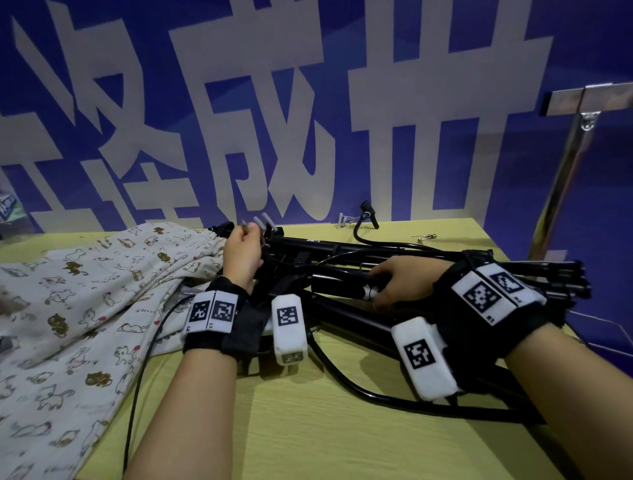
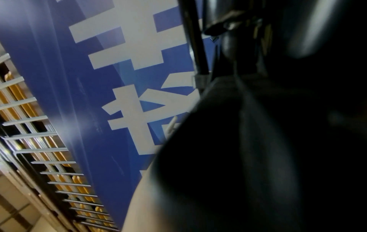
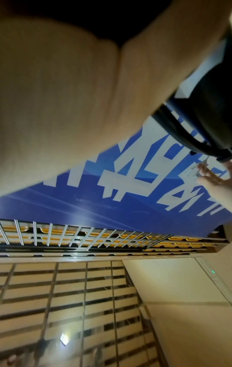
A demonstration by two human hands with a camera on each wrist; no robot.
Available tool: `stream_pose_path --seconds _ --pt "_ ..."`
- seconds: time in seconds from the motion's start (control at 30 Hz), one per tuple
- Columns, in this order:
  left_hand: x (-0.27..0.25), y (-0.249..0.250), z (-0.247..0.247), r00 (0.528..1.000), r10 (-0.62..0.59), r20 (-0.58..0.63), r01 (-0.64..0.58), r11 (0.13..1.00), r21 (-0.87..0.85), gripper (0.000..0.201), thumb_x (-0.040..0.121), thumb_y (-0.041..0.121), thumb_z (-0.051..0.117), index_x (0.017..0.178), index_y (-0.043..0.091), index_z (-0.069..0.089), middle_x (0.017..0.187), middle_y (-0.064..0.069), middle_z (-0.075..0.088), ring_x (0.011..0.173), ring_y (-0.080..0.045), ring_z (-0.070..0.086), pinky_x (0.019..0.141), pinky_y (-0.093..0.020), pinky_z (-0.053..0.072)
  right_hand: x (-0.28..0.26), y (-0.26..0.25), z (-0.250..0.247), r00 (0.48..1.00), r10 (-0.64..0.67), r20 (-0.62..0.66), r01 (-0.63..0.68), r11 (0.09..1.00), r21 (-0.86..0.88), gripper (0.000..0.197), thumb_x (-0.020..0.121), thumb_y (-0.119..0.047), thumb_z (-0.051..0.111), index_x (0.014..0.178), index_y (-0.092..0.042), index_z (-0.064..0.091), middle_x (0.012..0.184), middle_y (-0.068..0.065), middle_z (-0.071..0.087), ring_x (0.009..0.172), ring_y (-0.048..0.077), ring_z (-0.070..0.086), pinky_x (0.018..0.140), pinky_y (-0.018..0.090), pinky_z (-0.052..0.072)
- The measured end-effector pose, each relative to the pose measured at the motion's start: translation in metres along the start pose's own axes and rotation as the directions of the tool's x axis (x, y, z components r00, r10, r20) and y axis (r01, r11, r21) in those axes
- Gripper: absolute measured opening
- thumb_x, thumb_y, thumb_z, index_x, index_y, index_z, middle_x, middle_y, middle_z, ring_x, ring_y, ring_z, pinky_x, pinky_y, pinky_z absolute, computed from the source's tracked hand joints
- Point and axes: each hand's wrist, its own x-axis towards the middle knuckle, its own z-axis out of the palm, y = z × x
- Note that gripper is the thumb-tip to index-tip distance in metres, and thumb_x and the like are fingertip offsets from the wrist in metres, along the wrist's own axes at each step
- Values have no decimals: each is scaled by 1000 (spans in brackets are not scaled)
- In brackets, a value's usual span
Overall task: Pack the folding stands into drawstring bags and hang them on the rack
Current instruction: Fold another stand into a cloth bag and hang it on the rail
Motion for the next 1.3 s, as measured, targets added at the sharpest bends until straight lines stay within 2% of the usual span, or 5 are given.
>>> stream_pose_path --seconds 0.2,0.4,0.57,0.8,1.3 --pt "-3 3 0 976 -184 117 205 958 -200 33 102 32 33 127 16 46 103 -5 56 76 -16 59 70 -26 50 0 4 2 999 -45 -30 46 999 19 41 86 -23 61 127 -18 55 94 -5 56 78 10 51 56 12 35" --pt "-2 4 -4 936 -292 195 339 896 -287 21 99 30 40 92 14 51 94 -10 60 77 -18 59 69 -28 49 -1 6 3 995 -87 -53 89 995 35 33 83 -19 63 116 -15 62 91 -2 60 74 10 52 57 15 38" --pt "-1 13 -5 963 -210 167 268 785 -558 23 100 16 39 119 6 47 115 -19 53 81 -21 59 71 -27 51 1 9 3 993 -108 -57 113 990 88 32 83 -17 64 115 -17 64 93 -4 61 80 11 54 63 15 41" --pt "-32 33 16 924 208 321 -201 978 -57 44 91 -9 43 128 14 52 109 3 64 76 -7 54 66 -12 46 2 11 4 992 -119 -37 122 990 75 36 81 -13 66 116 -21 61 99 0 65 91 17 61 82 30 51" --pt "-49 35 31 823 217 525 -516 672 531 32 95 0 42 112 16 63 106 5 58 102 -8 52 81 -13 36 5 11 4 961 -257 -102 272 947 169 92 72 2 71 140 -22 13 114 10 50 67 8 51 51 13 42"
